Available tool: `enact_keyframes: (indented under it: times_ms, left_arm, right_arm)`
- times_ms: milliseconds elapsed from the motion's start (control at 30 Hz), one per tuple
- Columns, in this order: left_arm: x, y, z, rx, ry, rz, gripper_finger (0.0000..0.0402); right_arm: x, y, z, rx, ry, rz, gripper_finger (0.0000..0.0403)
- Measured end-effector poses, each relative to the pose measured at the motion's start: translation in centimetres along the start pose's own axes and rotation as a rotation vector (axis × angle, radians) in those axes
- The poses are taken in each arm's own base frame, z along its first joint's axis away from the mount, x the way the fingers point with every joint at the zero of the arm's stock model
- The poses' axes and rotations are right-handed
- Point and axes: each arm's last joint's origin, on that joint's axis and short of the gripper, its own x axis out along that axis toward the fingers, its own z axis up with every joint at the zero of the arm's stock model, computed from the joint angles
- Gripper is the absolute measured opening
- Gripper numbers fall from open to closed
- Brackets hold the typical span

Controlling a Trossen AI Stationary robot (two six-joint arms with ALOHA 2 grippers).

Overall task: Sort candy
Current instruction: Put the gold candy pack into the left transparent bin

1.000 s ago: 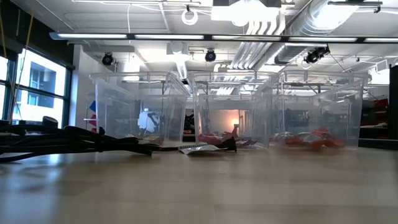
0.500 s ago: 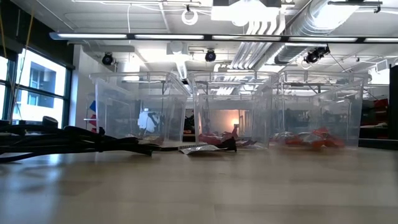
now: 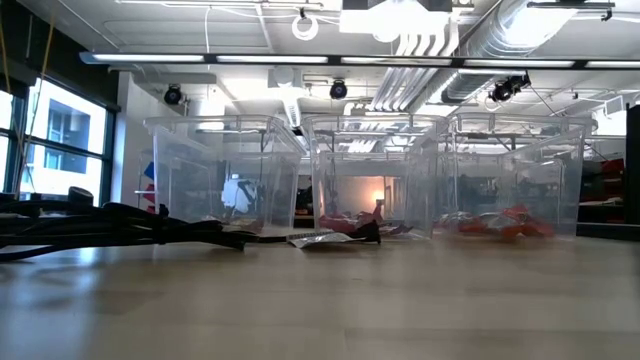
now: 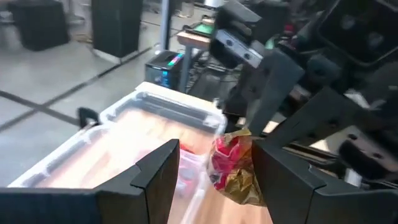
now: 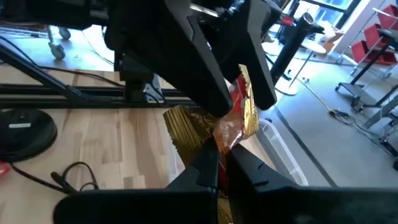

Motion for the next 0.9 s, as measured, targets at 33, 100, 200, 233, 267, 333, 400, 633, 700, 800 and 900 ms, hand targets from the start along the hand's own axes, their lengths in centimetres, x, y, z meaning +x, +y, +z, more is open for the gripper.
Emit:
enact_keyframes:
  times_ms: [33, 100, 200, 233, 267, 333, 400, 633, 700, 800, 900]
  left_arm:
    - [0.0, 0.0, 0.1, -0.004, 0.0, -0.025, 0.0196]
    - [0.0, -0.2, 0.2, 0.002, -0.005, -0.079, 0.0194]
    - [0.0, -0.3, 0.4, -0.003, -0.018, -0.102, 0.0164]
    - [0.0, -0.2, 0.4, -0.008, -0.016, -0.101, 0.0141]
    - [0.1, -0.1, 0.3, -0.007, -0.009, -0.098, 0.0112]
    - [0.1, -0.1, 0.3, -0.003, 0.0, -0.098, 0.0042]
    - [0.1, 0.1, 0.4, -0.002, -0.01, -0.09, 0.0021]
    - [-0.8, 2.3, 0.4, 0.051, 0.028, 0.101, 0.0007]
    - [-1.3, 3.5, 0.2, 0.069, 0.07, 0.209, 0.0006]
    - [-1.4, 5.5, -0.9, 0.084, 0.189, 0.372, 0.0004]
    - [-1.0, 8.0, -2.5, 0.049, 0.315, 0.465, 0.0003]
  right_arm:
    - [0.0, 0.0, 0.0, -0.005, 0.0, 0.002, 0.0]
    - [0.2, -0.2, 0.0, -0.003, -0.003, 0.004, 0.0]
    - [0.3, -0.4, 0.3, 0.009, -0.024, -0.005, 0.0006]
    - [0.3, -0.4, 0.4, 0.012, -0.036, -0.009, 0.0013]
    - [0.3, -0.5, 0.6, 0.019, -0.049, -0.01, 0.0023]
    - [0.3, -0.4, 0.6, 0.004, -0.059, -0.02, 0.0049]
    - [0.3, -0.5, 0.9, -0.012, -0.078, -0.045, 0.008]
    - [-0.8, -0.3, 1.0, -0.094, -0.046, -0.378, 0.0194]
    - [-1.2, -0.2, 1.0, -0.121, -0.024, -0.484, 0.0218]
    - [-1.5, 0.2, 0.8, -0.144, -0.011, -0.473, 0.0239]
    - [-1.5, 0.4, 0.4, -0.074, -0.015, -0.375, 0.0244]
